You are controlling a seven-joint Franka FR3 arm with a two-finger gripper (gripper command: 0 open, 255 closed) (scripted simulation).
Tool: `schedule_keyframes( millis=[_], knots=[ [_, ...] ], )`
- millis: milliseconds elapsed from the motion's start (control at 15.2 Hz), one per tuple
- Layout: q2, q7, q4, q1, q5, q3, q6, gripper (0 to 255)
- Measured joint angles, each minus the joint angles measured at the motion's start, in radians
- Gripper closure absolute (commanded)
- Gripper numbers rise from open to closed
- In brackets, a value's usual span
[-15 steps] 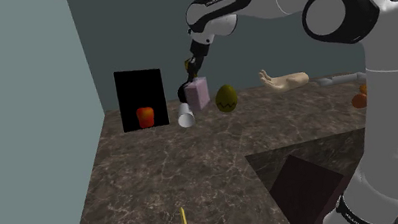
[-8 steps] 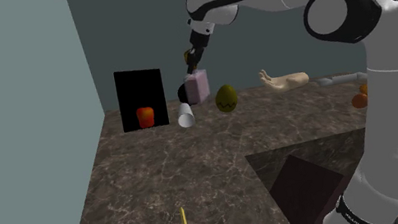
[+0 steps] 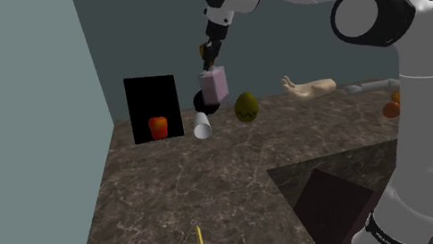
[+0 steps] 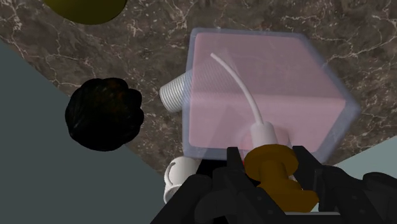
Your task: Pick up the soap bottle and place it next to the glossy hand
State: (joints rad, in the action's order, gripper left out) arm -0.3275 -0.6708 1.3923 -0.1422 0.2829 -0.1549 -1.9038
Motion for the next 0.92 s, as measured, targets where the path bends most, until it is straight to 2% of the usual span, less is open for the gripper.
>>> schedule_keyframes(
  millis=[396,792,924],
  knots=[
    [-0.022,0.019,-0.116,-0.008,-0.002,-0.001,0.092,255],
    [0.113,-0.072,0.057,-0.053,0.0,-0.032,0.074,255],
    [0.139,-0.112,0.082,-0.078,0.005,-0.048,0.085,255]
  ],
)
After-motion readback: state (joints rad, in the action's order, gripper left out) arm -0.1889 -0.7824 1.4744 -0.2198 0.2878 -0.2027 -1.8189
